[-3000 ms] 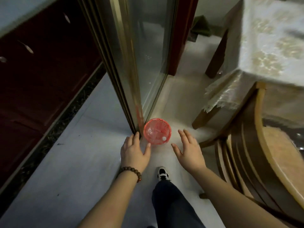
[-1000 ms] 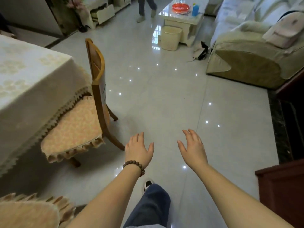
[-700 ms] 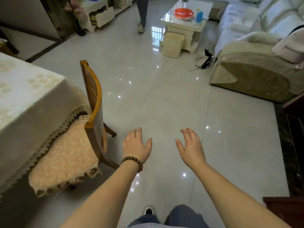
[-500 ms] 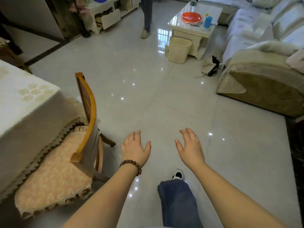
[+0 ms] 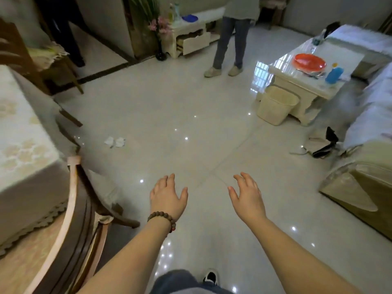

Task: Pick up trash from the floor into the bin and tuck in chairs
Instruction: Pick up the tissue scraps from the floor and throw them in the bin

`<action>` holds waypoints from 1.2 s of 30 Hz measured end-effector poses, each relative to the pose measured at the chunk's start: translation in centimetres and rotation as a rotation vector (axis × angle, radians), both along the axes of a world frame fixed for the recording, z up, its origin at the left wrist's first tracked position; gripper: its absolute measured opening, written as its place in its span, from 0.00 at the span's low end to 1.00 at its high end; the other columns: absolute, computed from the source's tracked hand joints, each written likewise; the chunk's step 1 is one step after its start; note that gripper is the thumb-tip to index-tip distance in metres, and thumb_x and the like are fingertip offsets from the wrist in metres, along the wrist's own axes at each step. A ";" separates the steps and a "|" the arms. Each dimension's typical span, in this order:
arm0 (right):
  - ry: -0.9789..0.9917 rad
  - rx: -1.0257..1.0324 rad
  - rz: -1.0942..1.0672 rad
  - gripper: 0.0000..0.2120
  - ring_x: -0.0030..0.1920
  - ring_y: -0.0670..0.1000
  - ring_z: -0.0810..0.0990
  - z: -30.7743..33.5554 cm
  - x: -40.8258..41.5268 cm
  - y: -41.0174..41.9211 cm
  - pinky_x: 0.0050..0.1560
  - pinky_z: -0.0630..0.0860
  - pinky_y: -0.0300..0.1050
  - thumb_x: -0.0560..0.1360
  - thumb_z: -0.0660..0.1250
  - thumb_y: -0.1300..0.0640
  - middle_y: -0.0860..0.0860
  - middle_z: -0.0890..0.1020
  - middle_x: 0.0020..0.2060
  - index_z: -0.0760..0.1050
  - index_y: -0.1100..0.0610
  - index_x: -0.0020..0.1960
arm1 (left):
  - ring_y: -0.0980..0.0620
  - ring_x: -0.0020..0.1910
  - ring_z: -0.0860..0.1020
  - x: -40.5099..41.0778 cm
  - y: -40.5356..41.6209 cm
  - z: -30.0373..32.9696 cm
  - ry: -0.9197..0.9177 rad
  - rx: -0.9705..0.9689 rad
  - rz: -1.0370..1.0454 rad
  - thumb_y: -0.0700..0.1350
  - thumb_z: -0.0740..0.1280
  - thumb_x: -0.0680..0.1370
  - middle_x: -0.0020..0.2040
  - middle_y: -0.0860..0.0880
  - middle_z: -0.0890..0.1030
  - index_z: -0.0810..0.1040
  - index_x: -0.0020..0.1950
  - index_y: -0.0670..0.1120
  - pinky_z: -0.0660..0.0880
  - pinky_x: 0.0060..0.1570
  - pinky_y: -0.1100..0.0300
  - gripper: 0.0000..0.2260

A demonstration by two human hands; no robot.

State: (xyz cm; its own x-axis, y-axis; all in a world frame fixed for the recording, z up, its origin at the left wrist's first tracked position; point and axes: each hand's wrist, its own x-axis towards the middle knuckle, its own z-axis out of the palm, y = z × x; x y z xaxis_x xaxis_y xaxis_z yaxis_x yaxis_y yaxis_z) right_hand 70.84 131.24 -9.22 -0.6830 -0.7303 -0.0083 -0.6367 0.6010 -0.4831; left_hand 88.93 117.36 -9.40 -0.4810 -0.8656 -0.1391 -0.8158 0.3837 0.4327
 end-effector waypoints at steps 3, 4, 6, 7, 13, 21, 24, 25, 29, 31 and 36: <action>0.001 -0.004 0.087 0.20 0.69 0.58 0.64 -0.2 -3.5 -4.9 0.67 0.62 0.52 0.77 0.61 0.51 0.58 0.68 0.68 0.70 0.59 0.65 | 0.46 0.73 0.60 -2.6 -3.5 -0.2 -0.025 0.006 0.068 0.58 0.57 0.78 0.73 0.44 0.65 0.60 0.74 0.46 0.58 0.71 0.51 0.29; 0.001 -0.007 0.121 0.19 0.68 0.59 0.65 -0.5 -4.4 -6.7 0.67 0.62 0.52 0.77 0.61 0.51 0.59 0.69 0.68 0.71 0.59 0.65 | 0.46 0.72 0.60 -3.3 -4.8 -0.4 -0.034 0.011 0.094 0.58 0.57 0.78 0.73 0.44 0.65 0.59 0.75 0.46 0.58 0.71 0.50 0.29; -0.008 -0.011 0.185 0.19 0.68 0.59 0.66 -1.0 -6.3 -10.3 0.67 0.63 0.53 0.77 0.62 0.51 0.60 0.69 0.67 0.71 0.59 0.64 | 0.46 0.72 0.61 -4.7 -7.3 -0.8 -0.040 0.026 0.154 0.59 0.57 0.78 0.73 0.44 0.65 0.59 0.75 0.46 0.59 0.71 0.50 0.29; -0.015 -0.009 0.214 0.19 0.68 0.59 0.66 -1.3 -7.2 -12.2 0.67 0.63 0.52 0.77 0.62 0.52 0.59 0.69 0.68 0.71 0.59 0.65 | 0.46 0.72 0.62 -5.3 -8.8 -1.1 -0.037 0.030 0.183 0.59 0.57 0.78 0.73 0.44 0.65 0.60 0.74 0.46 0.60 0.71 0.49 0.29; -0.001 -0.006 0.419 0.19 0.69 0.57 0.64 -3.4 -12.3 -26.9 0.69 0.61 0.52 0.77 0.61 0.51 0.58 0.67 0.69 0.70 0.58 0.66 | 0.46 0.72 0.61 -8.7 -20.0 -3.2 -0.017 0.049 0.363 0.58 0.57 0.78 0.73 0.45 0.64 0.59 0.74 0.46 0.59 0.71 0.50 0.28; 0.048 0.002 0.661 0.19 0.69 0.58 0.65 -2.4 -17.0 -51.4 0.67 0.62 0.53 0.77 0.62 0.51 0.59 0.69 0.68 0.72 0.59 0.64 | 0.45 0.71 0.63 -11.4 -39.2 -2.6 -0.037 0.066 0.629 0.59 0.56 0.78 0.74 0.45 0.64 0.59 0.74 0.47 0.62 0.69 0.49 0.28; 0.033 -0.020 0.715 0.18 0.68 0.59 0.66 -1.7 -17.5 -58.6 0.66 0.64 0.54 0.77 0.63 0.52 0.60 0.70 0.67 0.73 0.59 0.63 | 0.45 0.71 0.62 -12.3 -44.8 -1.7 -0.045 0.062 0.689 0.59 0.56 0.78 0.73 0.46 0.64 0.59 0.75 0.47 0.61 0.69 0.49 0.28; 0.023 -0.021 0.734 0.18 0.68 0.60 0.67 -1.6 -17.7 -60.7 0.66 0.64 0.55 0.77 0.62 0.51 0.60 0.70 0.66 0.73 0.60 0.63 | 0.45 0.71 0.62 -12.6 -46.3 -1.4 -0.048 0.062 0.705 0.59 0.56 0.78 0.73 0.46 0.64 0.59 0.75 0.47 0.61 0.69 0.50 0.28; -0.004 -0.001 0.842 0.18 0.68 0.60 0.66 -2.1 -18.2 -68.8 0.67 0.63 0.54 0.77 0.63 0.52 0.61 0.70 0.67 0.72 0.60 0.63 | 0.45 0.72 0.61 -13.6 -51.6 -1.6 -0.062 0.093 0.799 0.59 0.56 0.78 0.74 0.46 0.63 0.58 0.75 0.47 0.60 0.70 0.50 0.28; -0.023 -0.001 0.887 0.18 0.68 0.59 0.66 -2.5 -18.4 -72.6 0.67 0.62 0.53 0.77 0.63 0.53 0.60 0.69 0.67 0.72 0.60 0.64 | 0.45 0.72 0.61 -13.9 -54.0 -2.0 -0.070 0.110 0.854 0.59 0.56 0.78 0.74 0.45 0.63 0.59 0.75 0.47 0.61 0.71 0.49 0.28; -0.034 0.035 1.078 0.19 0.69 0.58 0.64 -4.6 -20.2 -84.8 0.69 0.61 0.52 0.78 0.61 0.51 0.58 0.67 0.69 0.70 0.58 0.66 | 0.44 0.72 0.61 -16.4 -62.1 -3.7 -0.057 0.152 1.064 0.59 0.57 0.78 0.74 0.44 0.63 0.59 0.74 0.47 0.60 0.70 0.49 0.28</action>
